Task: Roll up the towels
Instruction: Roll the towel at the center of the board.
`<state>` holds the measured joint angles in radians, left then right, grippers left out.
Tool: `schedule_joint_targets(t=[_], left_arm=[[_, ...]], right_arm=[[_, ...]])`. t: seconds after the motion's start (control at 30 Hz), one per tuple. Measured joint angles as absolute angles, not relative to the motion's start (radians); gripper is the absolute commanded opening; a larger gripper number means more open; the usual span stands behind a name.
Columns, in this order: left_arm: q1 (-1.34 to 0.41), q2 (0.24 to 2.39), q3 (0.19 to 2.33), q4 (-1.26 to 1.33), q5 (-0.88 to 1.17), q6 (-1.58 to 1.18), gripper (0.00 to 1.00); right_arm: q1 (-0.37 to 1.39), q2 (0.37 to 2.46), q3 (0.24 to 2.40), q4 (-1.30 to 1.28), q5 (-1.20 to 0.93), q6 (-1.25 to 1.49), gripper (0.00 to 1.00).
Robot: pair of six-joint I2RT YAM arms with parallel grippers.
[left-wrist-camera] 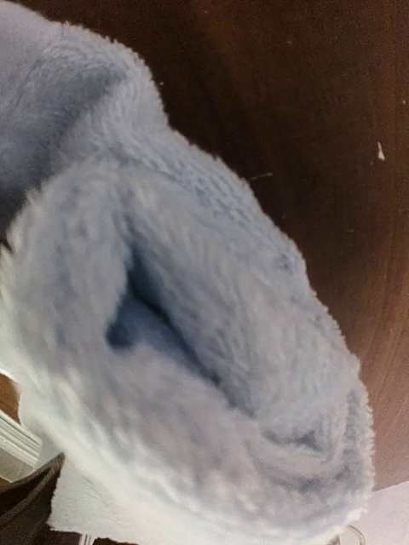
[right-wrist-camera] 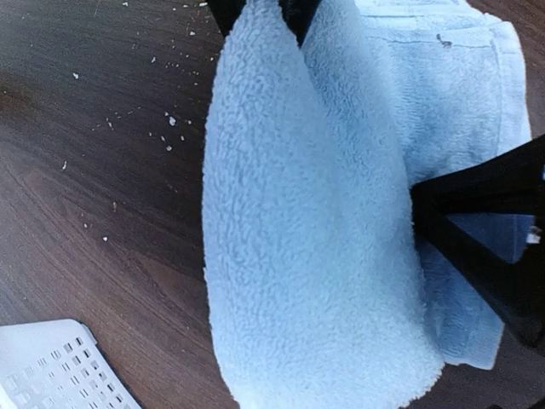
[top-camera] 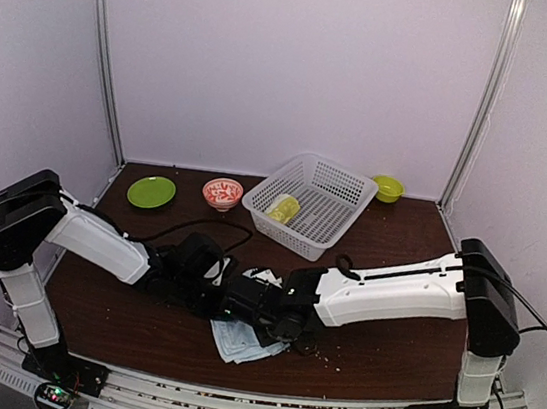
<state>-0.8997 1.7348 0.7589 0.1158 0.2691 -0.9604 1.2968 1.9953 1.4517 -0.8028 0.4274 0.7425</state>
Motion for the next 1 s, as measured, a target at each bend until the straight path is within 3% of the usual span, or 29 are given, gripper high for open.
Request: schedule_joint_targets(t=[0.63, 0.83, 1.0], left_arm=[[-0.900, 1.784, 0.749, 0.264, 0.318, -1.070, 0.00], [-0.899, 1.768, 0.717, 0.283, 0.322, -1.081, 0.16], [-0.900, 1.676, 0.679, 0.206, 0.316, -1.062, 0.23]], right_arm=[[1.299, 1.914, 1.329, -0.559, 0.245, 0.680, 0.03], [1.299, 1.917, 1.322, -0.519, 0.212, 0.660, 0.04], [1.299, 1.934, 1.331, -0.508, 0.201, 0.656, 0.03]])
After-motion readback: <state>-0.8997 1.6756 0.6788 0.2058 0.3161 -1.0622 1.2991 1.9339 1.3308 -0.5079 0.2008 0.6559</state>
